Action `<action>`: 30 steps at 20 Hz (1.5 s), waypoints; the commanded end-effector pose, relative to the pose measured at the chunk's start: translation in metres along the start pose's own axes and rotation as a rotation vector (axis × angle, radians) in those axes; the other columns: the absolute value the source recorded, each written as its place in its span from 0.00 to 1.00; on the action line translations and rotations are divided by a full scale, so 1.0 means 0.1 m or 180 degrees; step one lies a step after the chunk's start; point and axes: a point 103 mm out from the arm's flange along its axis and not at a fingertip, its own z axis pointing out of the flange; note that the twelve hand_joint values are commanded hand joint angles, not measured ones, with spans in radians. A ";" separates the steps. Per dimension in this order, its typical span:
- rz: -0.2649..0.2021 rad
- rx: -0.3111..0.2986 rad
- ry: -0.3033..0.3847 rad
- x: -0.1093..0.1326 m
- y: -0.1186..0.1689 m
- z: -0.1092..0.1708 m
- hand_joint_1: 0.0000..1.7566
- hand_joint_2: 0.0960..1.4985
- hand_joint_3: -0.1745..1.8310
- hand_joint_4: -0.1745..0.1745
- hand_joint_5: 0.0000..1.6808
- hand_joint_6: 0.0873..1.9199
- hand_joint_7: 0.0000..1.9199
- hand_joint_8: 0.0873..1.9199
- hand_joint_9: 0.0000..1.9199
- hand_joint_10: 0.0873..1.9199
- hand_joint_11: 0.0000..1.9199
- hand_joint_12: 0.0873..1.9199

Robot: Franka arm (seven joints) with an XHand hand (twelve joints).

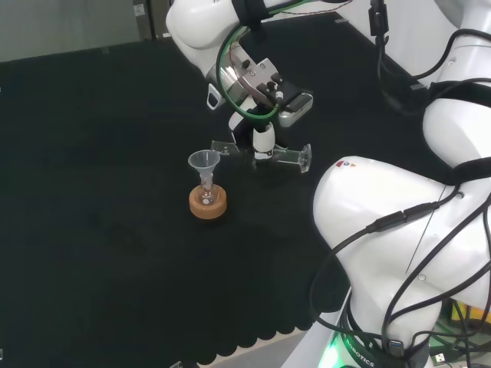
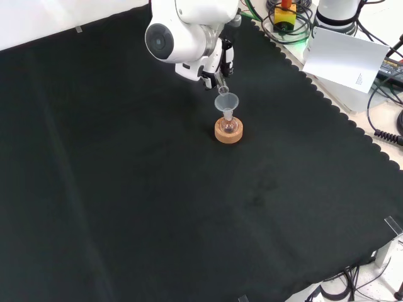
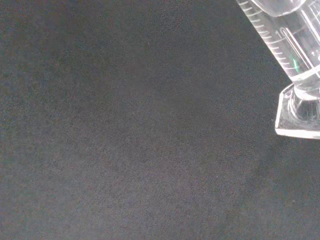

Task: Pour the water from the graduated cylinder into the round-bottom flask.

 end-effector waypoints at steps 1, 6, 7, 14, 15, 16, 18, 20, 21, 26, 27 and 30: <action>-0.0015 0.0048 -0.0023 -0.02 -0.08 -0.06 0.65 0.73 0.08 0.08 0.60 0.49 0.68 0.11 0.75 0.00 0.68 0.34; 0.0017 0.0091 -0.0063 0.00 -0.09 -0.08 0.65 0.73 0.08 0.08 0.60 0.49 0.68 0.11 0.75 0.00 0.68 0.34; 0.0004 0.0077 -0.0054 -0.02 -0.10 -0.06 0.65 0.73 0.08 0.08 0.60 0.49 0.68 0.11 0.75 0.00 0.68 0.34; 0.0001 0.0085 -0.0090 -0.01 -0.13 -0.07 0.65 0.73 0.08 0.08 0.60 0.49 0.68 0.11 0.76 0.00 0.68 0.34; -0.0001 0.0089 -0.0099 -0.02 -0.14 -0.06 0.65 0.73 0.08 0.08 0.60 0.49 0.68 0.11 0.76 0.00 0.68 0.34; 0.0003 0.0095 -0.0113 -0.01 -0.15 -0.07 0.65 0.73 0.08 0.08 0.60 0.49 0.68 0.11 0.76 0.00 0.68 0.34; 0.0023 0.0114 -0.0142 0.03 -0.15 -0.08 0.65 0.73 0.07 0.08 0.60 0.49 0.68 0.11 0.76 0.00 0.68 0.34; 0.0045 0.0135 -0.0170 0.08 -0.15 -0.11 0.65 0.73 0.07 0.08 0.60 0.49 0.68 0.11 0.76 0.00 0.68 0.34; 0.0055 0.0148 -0.0186 0.11 -0.15 -0.12 0.65 0.73 0.07 0.08 0.60 0.49 0.68 0.11 0.76 0.00 0.68 0.34; 0.0079 0.0185 -0.0220 0.16 -0.16 -0.14 0.65 0.73 0.07 0.08 0.60 0.49 0.68 0.11 0.76 0.00 0.68 0.34; 0.0082 0.0191 -0.0229 0.16 -0.17 -0.14 0.65 0.73 0.07 0.08 0.60 0.49 0.68 0.11 0.76 0.00 0.68 0.34; 0.0100 0.0209 -0.0256 0.18 -0.17 -0.15 0.65 0.73 0.07 0.08 0.60 0.49 0.68 0.11 0.76 0.00 0.68 0.34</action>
